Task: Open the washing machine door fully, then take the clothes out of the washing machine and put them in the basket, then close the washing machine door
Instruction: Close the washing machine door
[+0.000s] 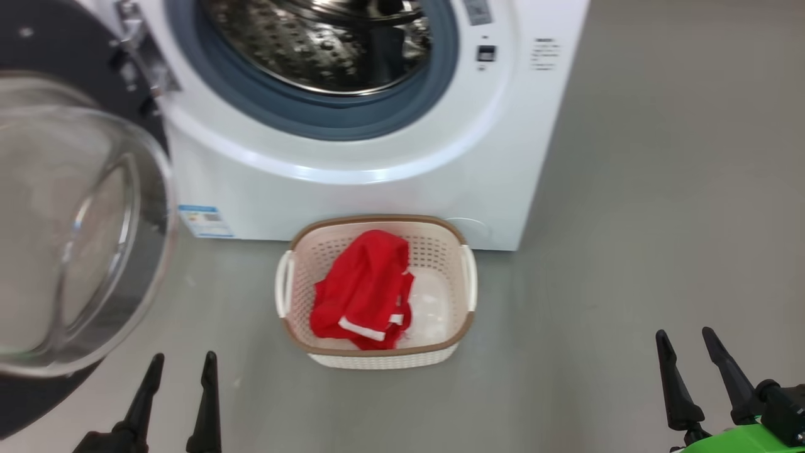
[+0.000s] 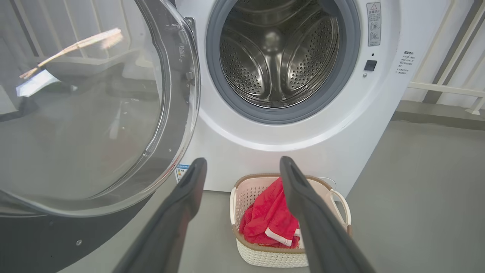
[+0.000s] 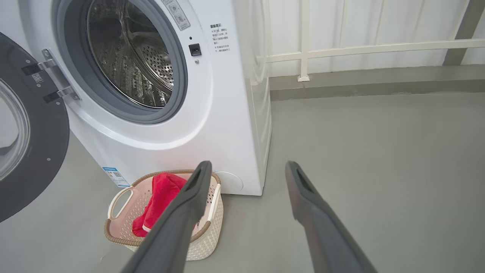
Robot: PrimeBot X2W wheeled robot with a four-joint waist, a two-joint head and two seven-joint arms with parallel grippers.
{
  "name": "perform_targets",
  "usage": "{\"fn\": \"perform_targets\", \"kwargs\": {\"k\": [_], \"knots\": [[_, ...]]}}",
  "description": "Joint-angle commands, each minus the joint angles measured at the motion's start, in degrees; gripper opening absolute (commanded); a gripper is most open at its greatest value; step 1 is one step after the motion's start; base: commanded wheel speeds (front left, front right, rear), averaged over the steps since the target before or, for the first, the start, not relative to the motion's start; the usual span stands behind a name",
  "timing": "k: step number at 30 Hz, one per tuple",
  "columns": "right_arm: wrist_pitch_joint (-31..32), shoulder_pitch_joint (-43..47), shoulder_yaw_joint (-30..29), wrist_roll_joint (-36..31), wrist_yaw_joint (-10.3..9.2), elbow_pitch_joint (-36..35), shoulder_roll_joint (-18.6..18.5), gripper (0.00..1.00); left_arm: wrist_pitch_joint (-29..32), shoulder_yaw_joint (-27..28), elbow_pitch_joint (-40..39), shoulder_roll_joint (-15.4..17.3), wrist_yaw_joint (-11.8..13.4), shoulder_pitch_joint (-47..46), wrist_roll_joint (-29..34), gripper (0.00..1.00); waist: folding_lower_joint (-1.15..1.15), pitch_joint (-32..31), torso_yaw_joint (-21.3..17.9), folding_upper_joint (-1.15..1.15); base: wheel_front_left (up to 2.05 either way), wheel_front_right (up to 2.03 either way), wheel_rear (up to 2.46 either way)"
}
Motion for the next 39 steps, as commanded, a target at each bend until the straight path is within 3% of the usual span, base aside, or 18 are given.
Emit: {"fn": "perform_targets", "kwargs": {"k": [1, 12, 25, 39], "knots": [[-0.4, -2.0, 1.5, -0.3, 0.26, -1.1, -1.4, 1.00, -0.4, 1.6, -1.0, 0.5, 0.4, -0.5, -0.6, 1.00, 0.00, -0.5, 2.9, 0.00, 0.00, 0.00, 0.00], [-0.4, -3.2, 5.8, -0.1, 0.26, 0.2, -3.2, 1.00, -0.4, -0.5, 0.1, 0.5, 3.5, 1.7, -2.9, 1.00, 0.00, -2.1, 12.1, 0.00, 0.00, 0.00, 0.00], [-0.4, -5.9, 11.6, 0.9, 0.26, 1.3, -3.5, 1.00, -0.4, -1.8, -0.2, 0.5, 6.5, 4.2, -5.8, 1.00, 0.00, -3.3, 19.2, 0.00, 0.00, 0.00, 0.00], [-0.4, -6.5, 12.9, 1.3, 0.26, 1.9, -4.0, 1.00, -0.4, -2.7, -1.3, 0.5, 8.6, 5.3, -8.3, 1.00, 0.00, -3.3, 22.3, 0.00, 0.00, 0.00, 0.00]]}}
